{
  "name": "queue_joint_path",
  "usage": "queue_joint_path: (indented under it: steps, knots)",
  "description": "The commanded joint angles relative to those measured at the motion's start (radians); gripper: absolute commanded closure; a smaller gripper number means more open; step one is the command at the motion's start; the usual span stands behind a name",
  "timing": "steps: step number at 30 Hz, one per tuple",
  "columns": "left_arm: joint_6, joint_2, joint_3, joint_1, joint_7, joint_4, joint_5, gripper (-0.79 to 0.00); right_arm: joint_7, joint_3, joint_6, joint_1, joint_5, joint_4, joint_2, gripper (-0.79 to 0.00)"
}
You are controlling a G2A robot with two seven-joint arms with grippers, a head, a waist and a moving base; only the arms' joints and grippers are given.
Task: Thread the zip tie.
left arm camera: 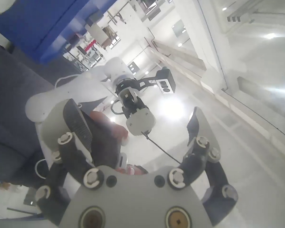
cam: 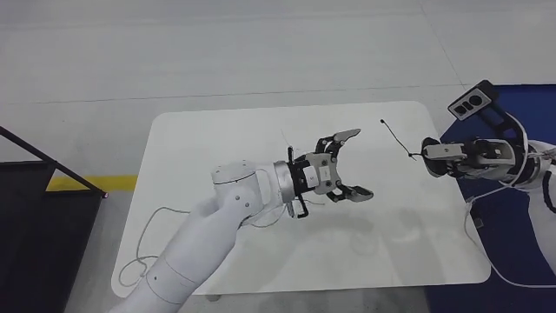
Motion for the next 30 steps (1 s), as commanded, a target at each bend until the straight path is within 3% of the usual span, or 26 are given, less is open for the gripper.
queue_joint_path:
  steps: [1, 4, 6, 8, 17, 18, 20, 24, 25, 30]
  knots:
    - [-0.166, 0.01, 0.031, 0.012, 0.118, -0.064, 0.417, -0.785, -0.025, -0.004, 0.014, -0.008, 0.022, -0.005, -0.002, 0.0]
    - [-0.407, 0.019, 0.119, 0.051, 0.208, -0.108, 0.868, -0.785, -0.039, -0.003, 0.053, -0.013, 0.053, 0.001, -0.003, 0.0]
    - [-0.559, 0.024, 0.166, 0.081, 0.254, -0.073, 1.126, -0.785, -0.042, -0.006, 0.073, -0.012, 0.064, 0.005, -0.004, 0.0]
    - [-0.637, 0.023, 0.203, 0.1, 0.296, -0.03, 1.299, -0.785, -0.045, -0.007, 0.076, -0.009, 0.063, 0.007, -0.004, 0.0]
    - [-0.632, 0.025, 0.203, 0.093, 0.299, -0.026, 1.343, -0.785, -0.045, -0.007, 0.076, -0.009, 0.063, 0.007, -0.004, 0.0]
    - [-0.606, 0.03, 0.218, 0.081, 0.362, -0.015, 1.575, -0.785, -0.064, -0.011, 0.085, -0.015, 0.08, -0.001, -0.006, 0.0]
    - [-0.587, 0.031, 0.26, 0.092, 0.478, -0.008, 1.842, -0.785, -0.076, -0.007, 0.101, -0.015, 0.096, -0.003, -0.007, 0.0]
    - [-0.573, 0.023, 0.322, 0.111, 0.706, 0.066, 2.228, -0.785, -0.089, -0.003, 0.132, -0.009, 0.106, -0.001, -0.007, 0.0]
    - [-0.554, 0.018, 0.329, 0.114, 0.752, 0.087, 2.281, -0.785, -0.089, -0.004, 0.132, -0.008, 0.101, -0.002, -0.007, 0.0]
    - [-0.554, 0.018, 0.329, 0.114, 0.752, 0.087, 2.281, -0.785, -0.089, -0.004, 0.132, -0.008, 0.101, -0.002, -0.007, 0.0]
